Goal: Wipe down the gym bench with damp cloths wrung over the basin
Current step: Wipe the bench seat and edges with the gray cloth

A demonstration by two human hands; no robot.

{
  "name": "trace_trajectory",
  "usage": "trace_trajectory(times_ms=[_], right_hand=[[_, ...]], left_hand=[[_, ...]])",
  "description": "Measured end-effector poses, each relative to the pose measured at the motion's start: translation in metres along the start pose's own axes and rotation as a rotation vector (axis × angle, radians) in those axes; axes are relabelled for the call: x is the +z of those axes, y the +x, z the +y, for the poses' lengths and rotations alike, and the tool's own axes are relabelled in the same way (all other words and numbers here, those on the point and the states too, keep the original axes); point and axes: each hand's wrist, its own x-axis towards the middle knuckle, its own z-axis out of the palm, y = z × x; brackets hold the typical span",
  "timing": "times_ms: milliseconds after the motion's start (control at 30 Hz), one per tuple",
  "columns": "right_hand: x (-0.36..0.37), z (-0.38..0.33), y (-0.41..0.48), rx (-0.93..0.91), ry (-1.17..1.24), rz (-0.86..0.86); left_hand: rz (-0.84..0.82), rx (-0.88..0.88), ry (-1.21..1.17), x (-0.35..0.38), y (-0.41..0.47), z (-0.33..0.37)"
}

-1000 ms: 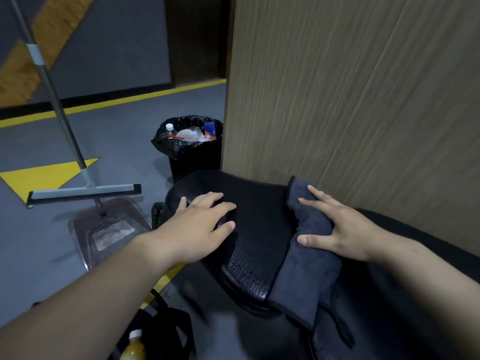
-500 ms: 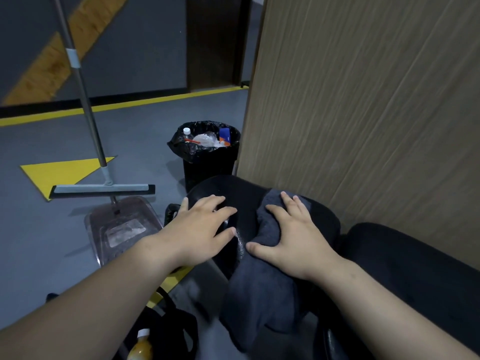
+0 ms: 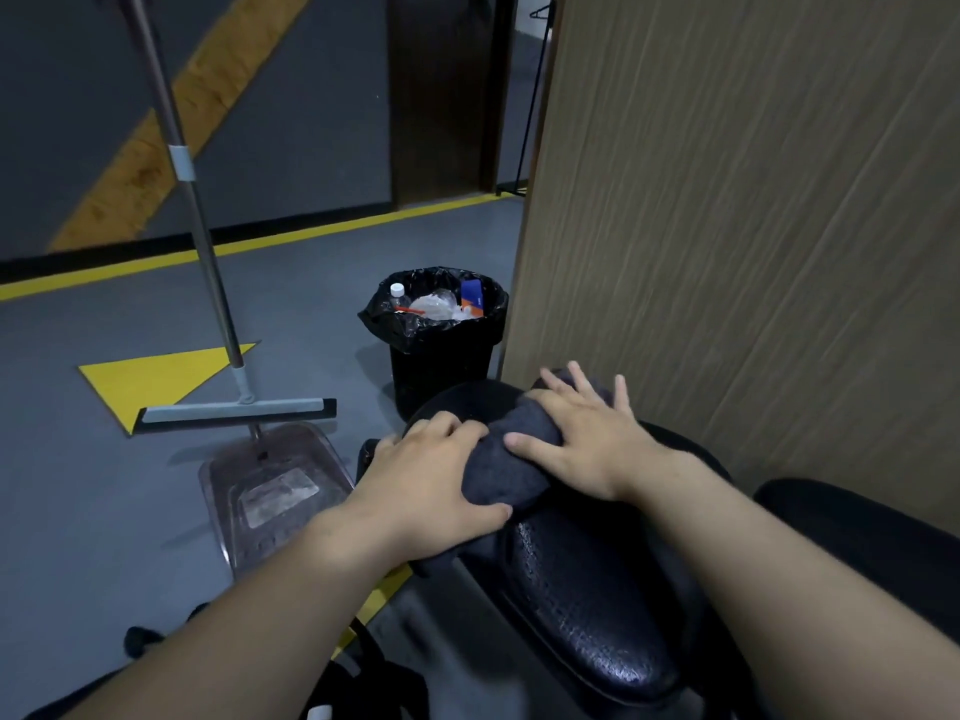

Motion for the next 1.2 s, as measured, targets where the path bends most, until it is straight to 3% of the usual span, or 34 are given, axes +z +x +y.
trace_trajectory(times_ms=[267,433,567,700,833,933,1067,1200], right_hand=[[-0.028,0.023,-0.072,0.046,-0.392,0.012],[-0.04,0.008,-0.113,0.072,-0.378,-0.002],[-0.031,-0.001,-0.101,-0.044,-0.27,0.036],[-0.006,0.005,-0.062,-0.226,-0.008,-0.06],[0.002,0.008,-0.058,-0.1,0.107,-0.02],[-0.001,0.016,-0.064,0.074,0.04,0.031],[0.001,0.046,-0.076,0.316,-0.119,0.14],[-0.003,0.075,-0.077,0.406,0.015,0.13]], left_hand=[[0.178,-0.021,0.064,0.002,0.01,0.007],[0.309,-0.115,-0.074,0.006,0.013,0.022],[0.271,-0.005,-0.141,0.014,0.016,0.022],[-0.025,-0.056,-0.076,0.009,0.011,0.022],[-0.069,-0.093,0.043,0.013,0.009,0.021],[-0.025,-0.072,0.027,0.014,0.01,0.025],[-0.083,-0.044,0.05,0.019,0.008,0.026],[-0.108,-0.036,0.052,0.02,0.006,0.024]])
